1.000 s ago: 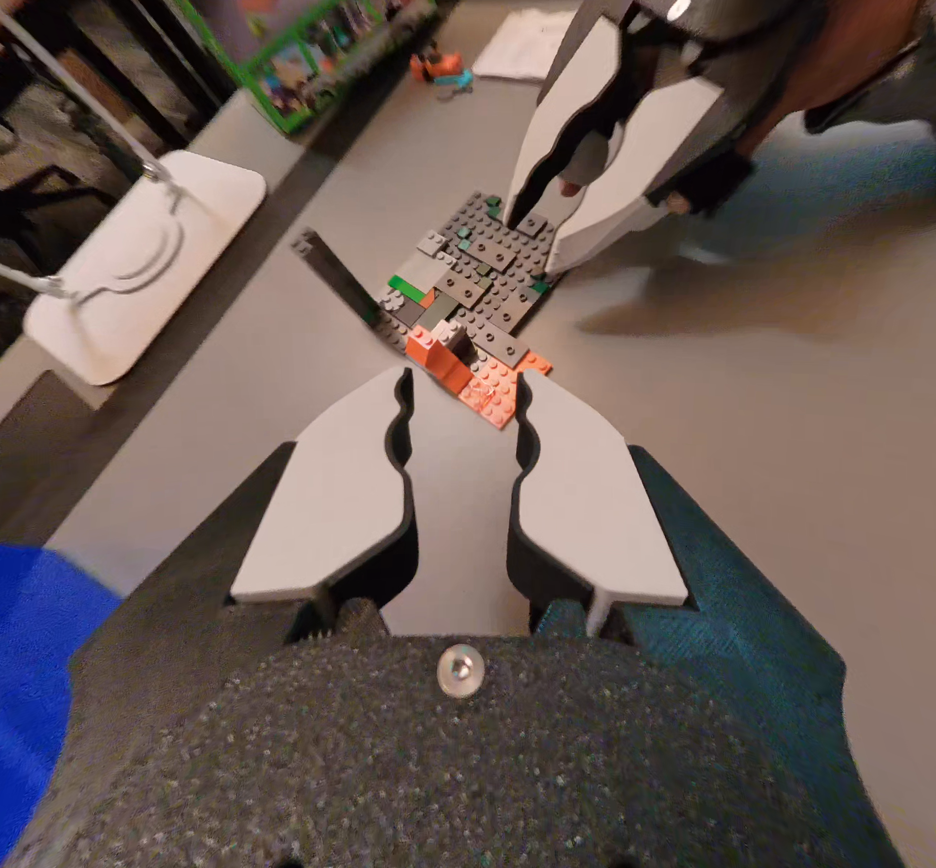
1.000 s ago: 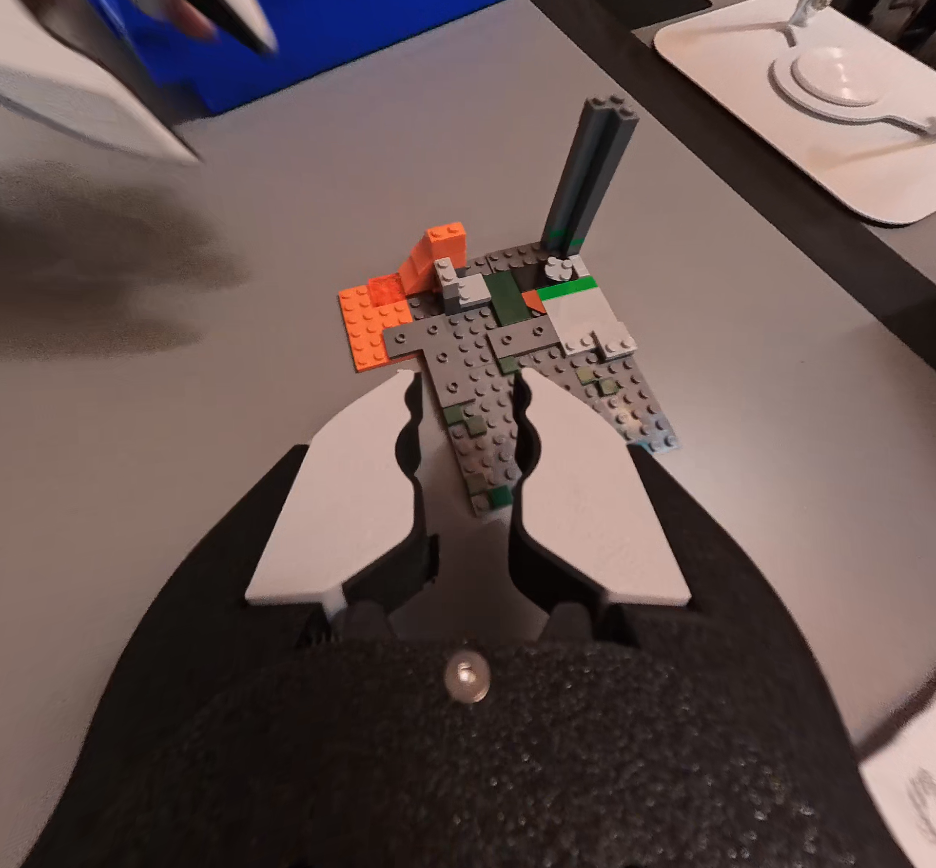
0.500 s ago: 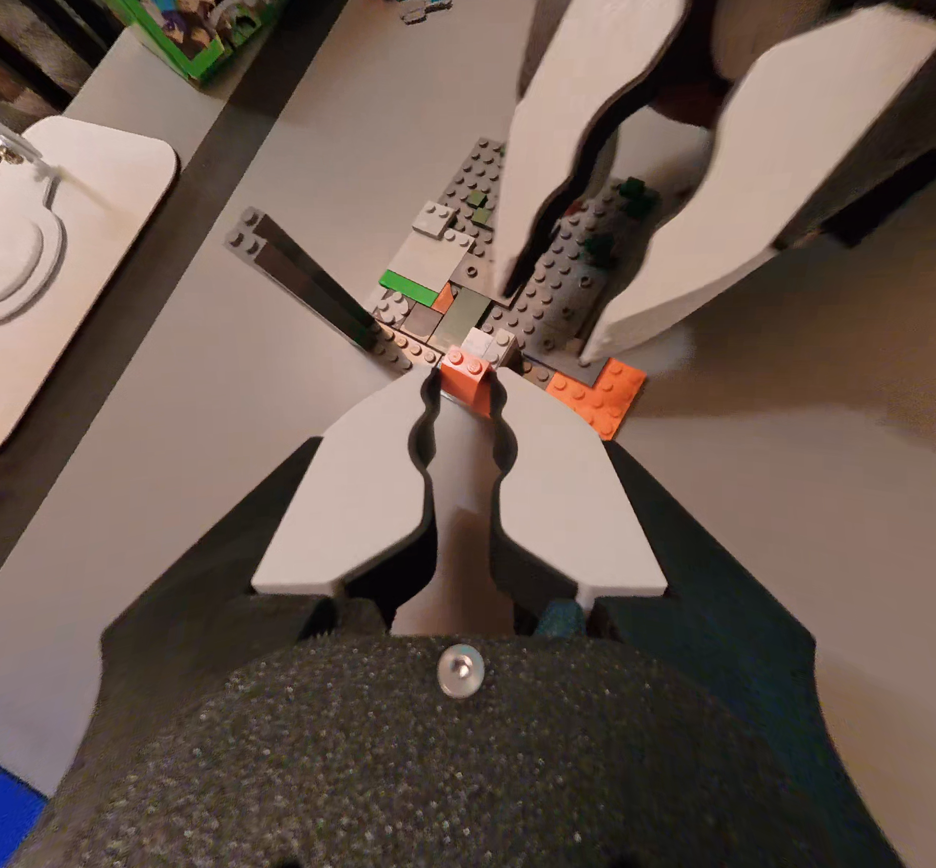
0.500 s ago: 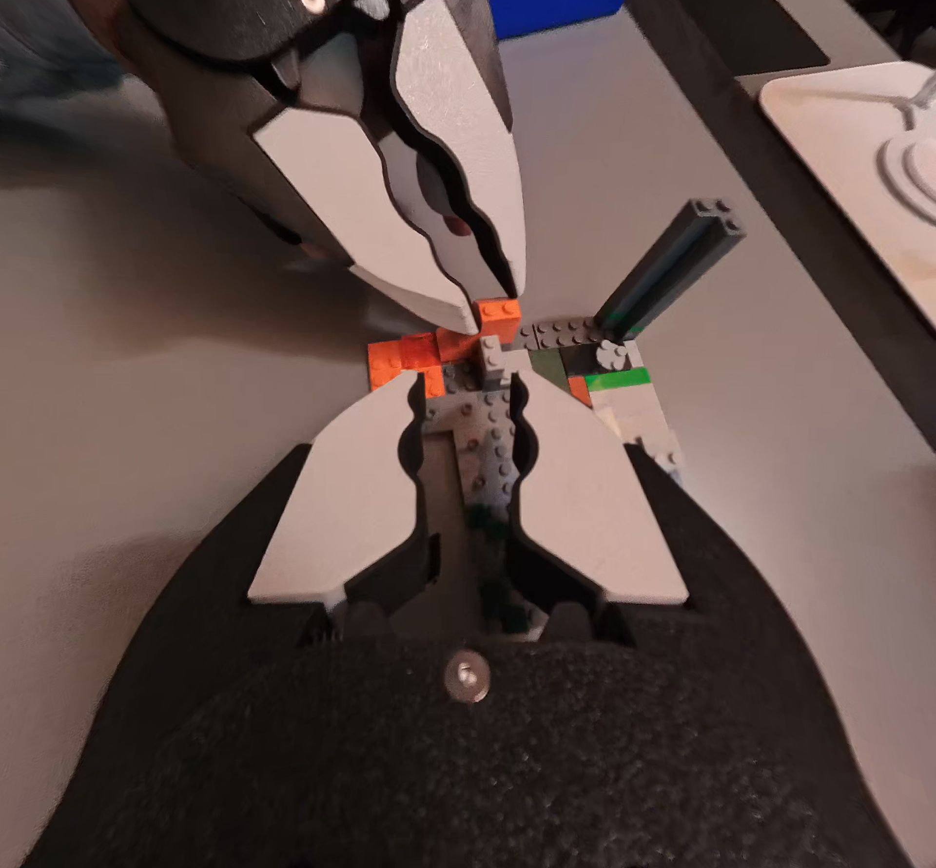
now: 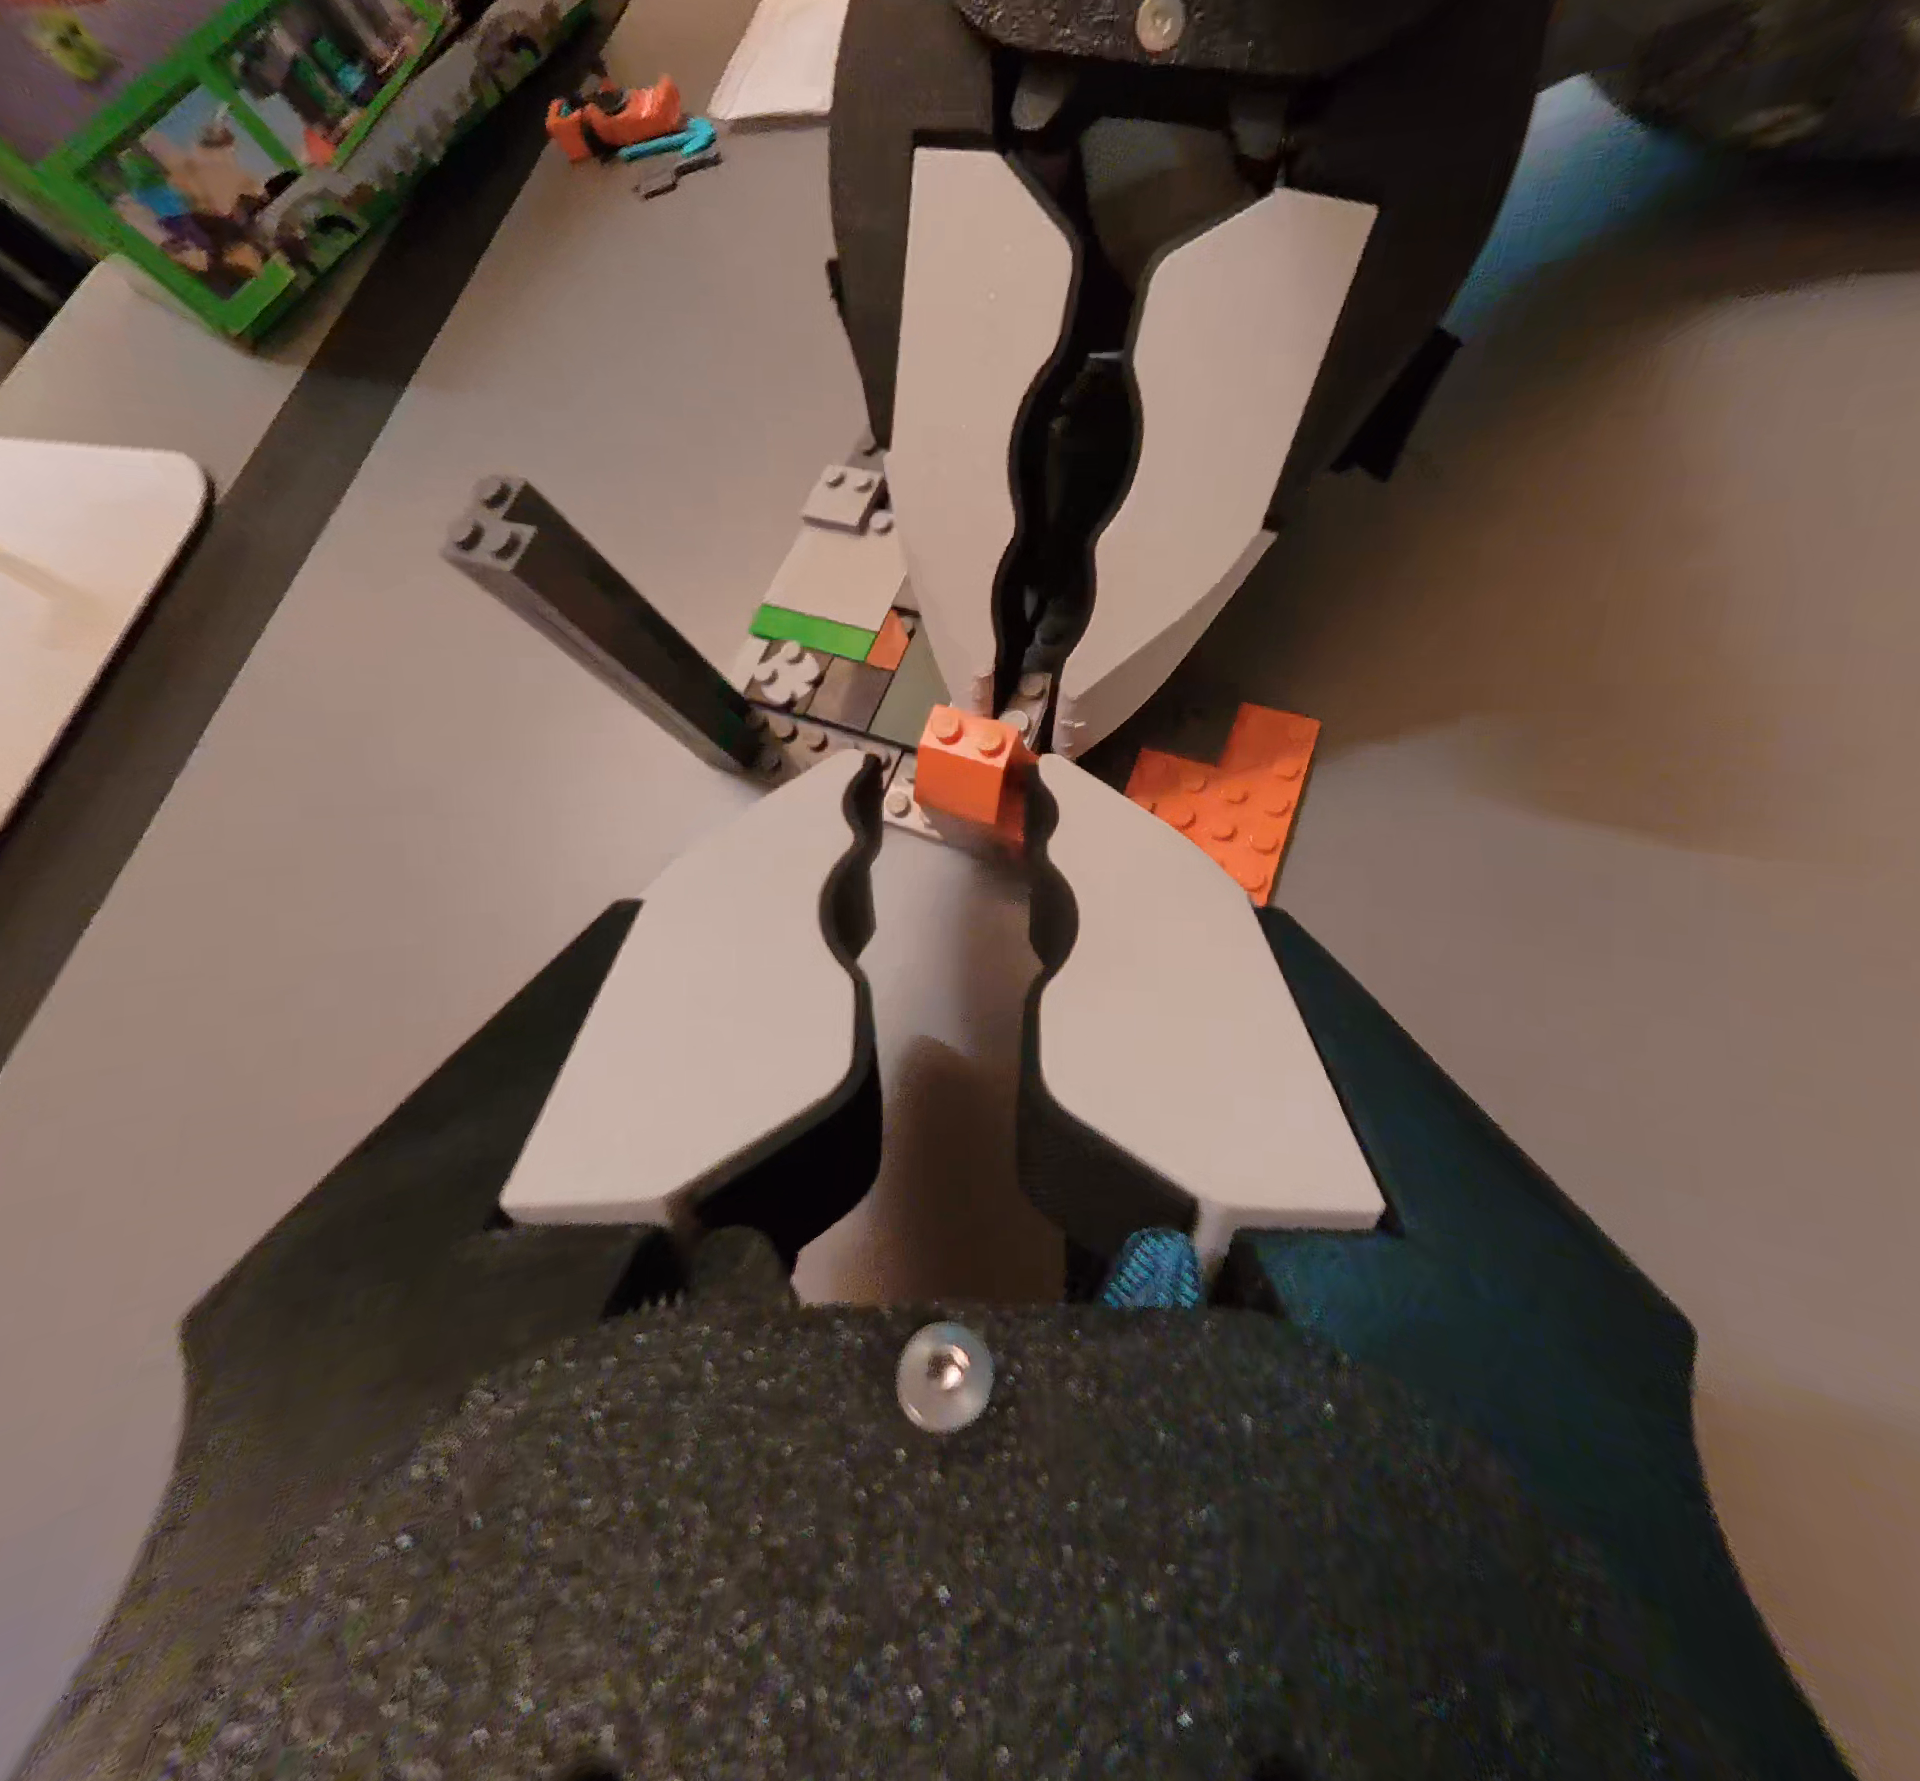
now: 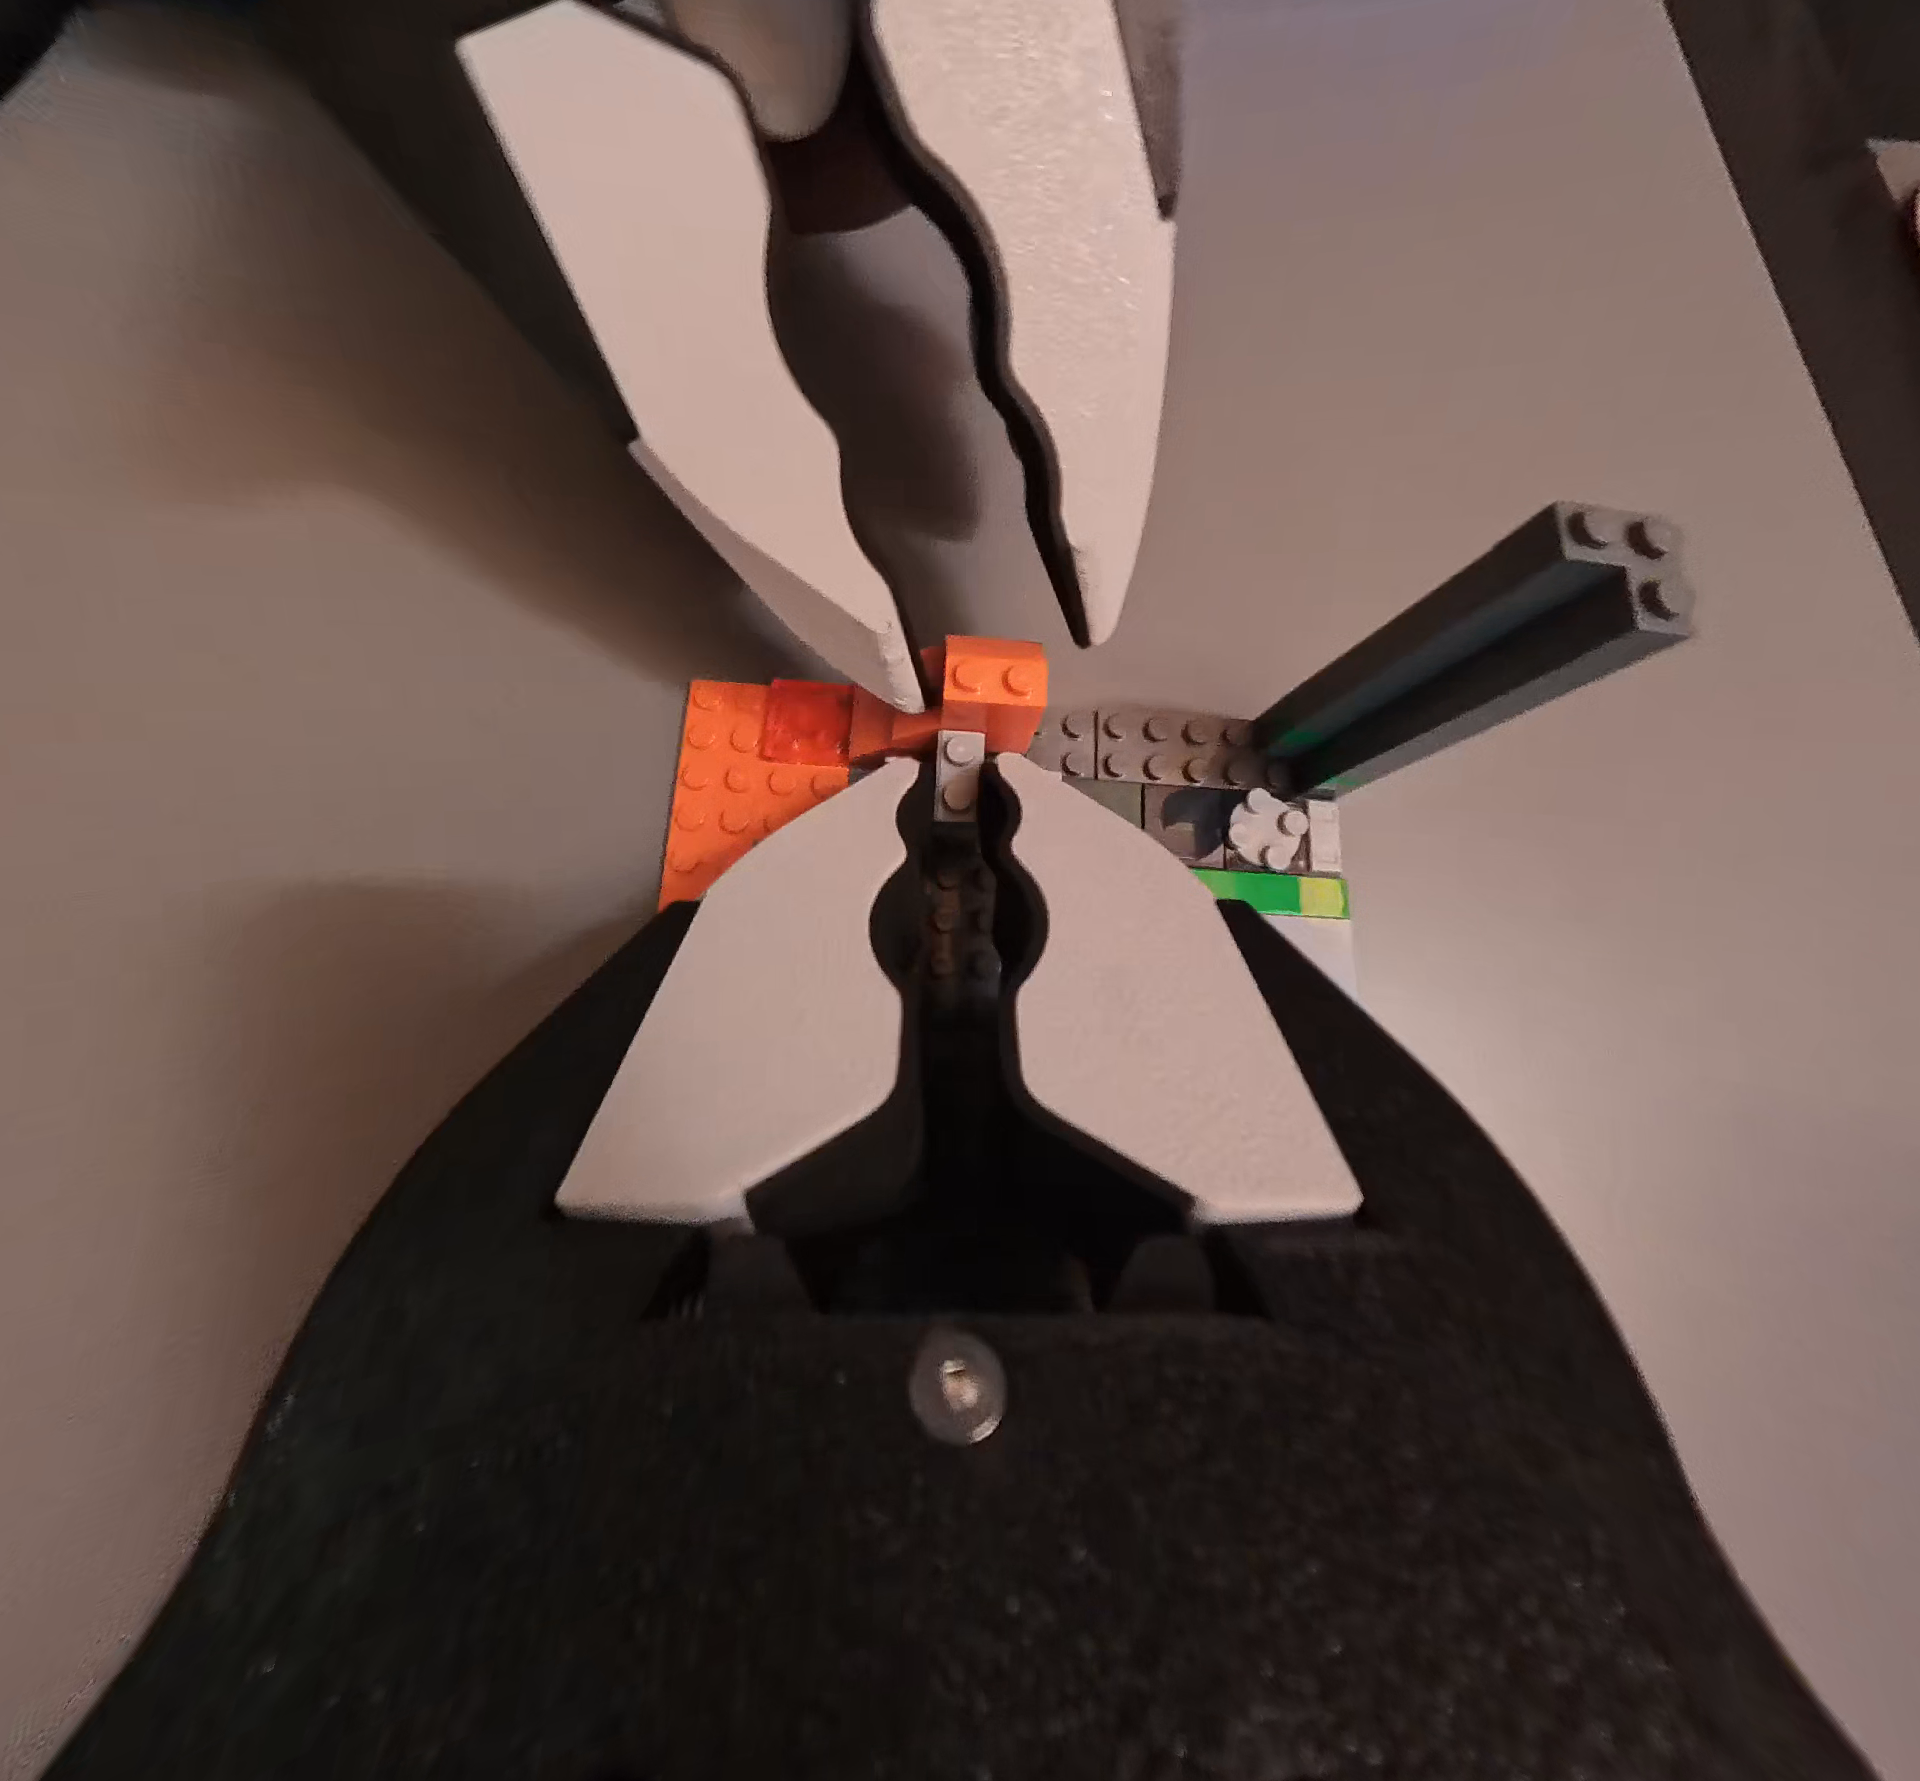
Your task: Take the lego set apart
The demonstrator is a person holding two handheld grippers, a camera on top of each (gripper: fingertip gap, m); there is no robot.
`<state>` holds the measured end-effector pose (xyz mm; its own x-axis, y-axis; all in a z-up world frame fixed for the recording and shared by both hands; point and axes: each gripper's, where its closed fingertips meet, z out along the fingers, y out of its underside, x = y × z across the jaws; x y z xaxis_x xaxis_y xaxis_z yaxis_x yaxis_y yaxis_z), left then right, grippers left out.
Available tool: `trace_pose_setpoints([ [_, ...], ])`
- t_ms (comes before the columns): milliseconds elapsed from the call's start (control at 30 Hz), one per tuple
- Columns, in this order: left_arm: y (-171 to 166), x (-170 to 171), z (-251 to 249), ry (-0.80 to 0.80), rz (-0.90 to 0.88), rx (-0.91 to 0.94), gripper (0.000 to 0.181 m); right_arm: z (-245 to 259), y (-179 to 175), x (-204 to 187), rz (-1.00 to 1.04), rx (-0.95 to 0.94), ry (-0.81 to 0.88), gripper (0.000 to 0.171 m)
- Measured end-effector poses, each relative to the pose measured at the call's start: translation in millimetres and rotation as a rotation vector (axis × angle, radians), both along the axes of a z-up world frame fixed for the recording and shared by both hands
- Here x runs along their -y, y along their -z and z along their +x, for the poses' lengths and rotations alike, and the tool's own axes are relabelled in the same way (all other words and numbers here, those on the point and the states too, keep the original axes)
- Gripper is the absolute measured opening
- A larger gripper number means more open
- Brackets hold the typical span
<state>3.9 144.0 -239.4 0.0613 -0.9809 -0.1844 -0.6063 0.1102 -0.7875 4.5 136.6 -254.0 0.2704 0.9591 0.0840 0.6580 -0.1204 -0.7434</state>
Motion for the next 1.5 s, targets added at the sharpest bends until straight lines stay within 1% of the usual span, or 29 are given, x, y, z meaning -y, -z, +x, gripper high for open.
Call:
trace_pose_setpoints([
  [133,1,18,4,0.108,-0.044,0.084,0.02,0,0,13,0.0,-0.001,-0.096,0.008],
  [200,0,22,2,0.14,-0.044,0.092,0.019,-1,0,17,-0.008,-0.014,-0.122,0.008],
  [300,-2,24,1,0.153,-0.073,0.108,0.017,-3,-2,20,-0.032,-0.05,-0.13,0.008],
  [400,-6,26,0,0.171,-0.072,0.139,0.017,-5,-7,22,-0.09,-0.133,-0.128,0.007],
  [467,-2,27,-1,0.183,-0.047,0.116,0.017,-5,-4,23,-0.106,-0.127,-0.127,0.007],
  [700,1,26,-2,0.176,-0.065,0.09,0.018,-6,-3,22,-0.1,-0.089,-0.087,0.008],
  [900,2,26,-2,0.175,-0.069,0.091,0.018,-4,-5,22,-0.165,-0.135,-0.072,0.008],
  [933,2,26,-2,0.177,-0.07,0.09,0.018,-5,-10,21,-0.176,-0.176,-0.066,0.007],
  [967,2,26,-3,0.179,-0.071,0.086,0.018,-5,-29,20,-0.19,-0.293,-0.061,0.008],
  [1000,2,26,-4,0.178,-0.072,0.088,0.018,1,-56,17,-0.202,-0.419,-0.051,0.008],
  [1033,2,26,-4,0.175,-0.067,0.087,0.018,12,-69,10,-0.166,-0.434,-0.02,0.008],
  [1067,2,26,-3,0.172,-0.066,0.084,0.018,21,-72,4,-0.105,-0.397,0.017,0.008],
  [1100,2,26,-3,0.17,-0.073,0.082,0.018,26,-77,2,-0.075,-0.403,0.041,0.008],
  [1167,2,25,-3,0.167,-0.081,0.082,0.018,29,-79,2,-0.055,-0.406,0.07,0.008],
  [1367,1,24,-1,0.14,-0.09,0.088,0.017,19,-74,12,-0.018,-0.324,0.035,0.008],
  [1500,-1,22,0,0.108,-0.04,0.09,0.017,12,-70,22,0.019,-0.27,0.018,0.008],
])
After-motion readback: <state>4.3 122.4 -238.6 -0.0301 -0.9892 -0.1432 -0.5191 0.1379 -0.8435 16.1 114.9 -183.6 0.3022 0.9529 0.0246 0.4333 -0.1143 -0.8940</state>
